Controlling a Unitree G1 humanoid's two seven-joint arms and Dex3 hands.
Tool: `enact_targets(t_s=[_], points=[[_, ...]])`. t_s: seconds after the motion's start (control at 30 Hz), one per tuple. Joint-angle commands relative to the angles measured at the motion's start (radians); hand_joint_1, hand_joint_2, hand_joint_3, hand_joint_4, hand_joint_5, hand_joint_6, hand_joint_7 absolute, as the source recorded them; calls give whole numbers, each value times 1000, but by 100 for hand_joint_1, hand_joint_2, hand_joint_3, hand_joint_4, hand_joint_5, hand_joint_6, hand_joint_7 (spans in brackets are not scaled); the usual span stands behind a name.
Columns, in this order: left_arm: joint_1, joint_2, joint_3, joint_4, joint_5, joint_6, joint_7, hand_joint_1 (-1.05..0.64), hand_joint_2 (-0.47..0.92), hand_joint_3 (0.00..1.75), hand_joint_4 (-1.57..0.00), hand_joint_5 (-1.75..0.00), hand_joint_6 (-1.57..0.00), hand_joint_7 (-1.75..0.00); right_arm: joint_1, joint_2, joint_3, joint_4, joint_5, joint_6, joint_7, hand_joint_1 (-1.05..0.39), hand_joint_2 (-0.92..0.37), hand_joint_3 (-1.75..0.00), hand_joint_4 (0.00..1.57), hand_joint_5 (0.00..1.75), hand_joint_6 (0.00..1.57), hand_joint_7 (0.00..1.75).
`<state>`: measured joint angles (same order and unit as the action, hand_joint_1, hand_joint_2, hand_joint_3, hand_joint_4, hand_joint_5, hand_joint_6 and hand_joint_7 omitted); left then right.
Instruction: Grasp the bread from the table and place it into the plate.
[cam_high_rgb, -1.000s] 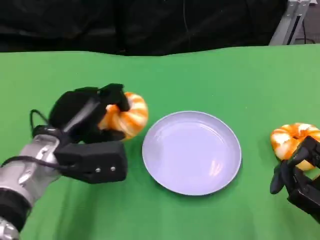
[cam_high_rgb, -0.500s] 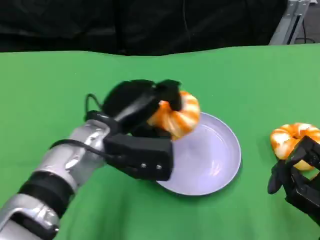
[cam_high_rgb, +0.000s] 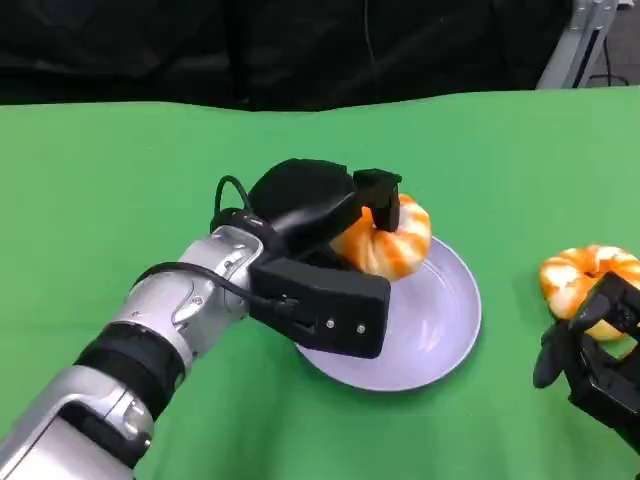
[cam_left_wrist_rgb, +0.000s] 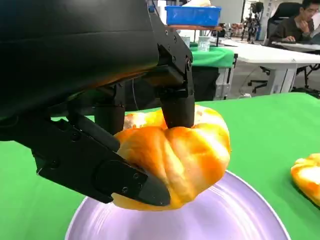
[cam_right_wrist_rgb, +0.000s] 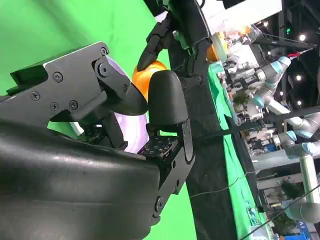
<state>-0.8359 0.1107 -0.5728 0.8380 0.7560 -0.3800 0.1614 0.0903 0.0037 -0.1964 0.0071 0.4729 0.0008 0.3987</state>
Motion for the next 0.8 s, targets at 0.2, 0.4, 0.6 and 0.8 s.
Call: enact_targets(t_s=[0.2,0.4,0.6,0.8], points=[[-37,-42,-43,126,35,-23,70,-11,91,5,-70,-166,-98,-60,-1,-4,-6,4,9,-17,8,-9,-63,-108,78,175,70,159],[-42,-48,-43,160,26,-39,74,-11,92,9,-67,-174,-75,-115,-1,-2,-6,3,6,-17,4,-9,-63,-108,78,175,70,158],[-38,-50,-39,159,11,-35,43,-14,92,27,-65,-175,-47,-173,-3,0,-7,5,5,-19,2,-9,-63,-108,78,175,69,159],[-34,-50,-43,158,16,-38,56,-11,91,22,-67,-175,-51,-172,0,-1,-5,-2,5,-15,-3,-9,-63,-109,78,175,69,159]])
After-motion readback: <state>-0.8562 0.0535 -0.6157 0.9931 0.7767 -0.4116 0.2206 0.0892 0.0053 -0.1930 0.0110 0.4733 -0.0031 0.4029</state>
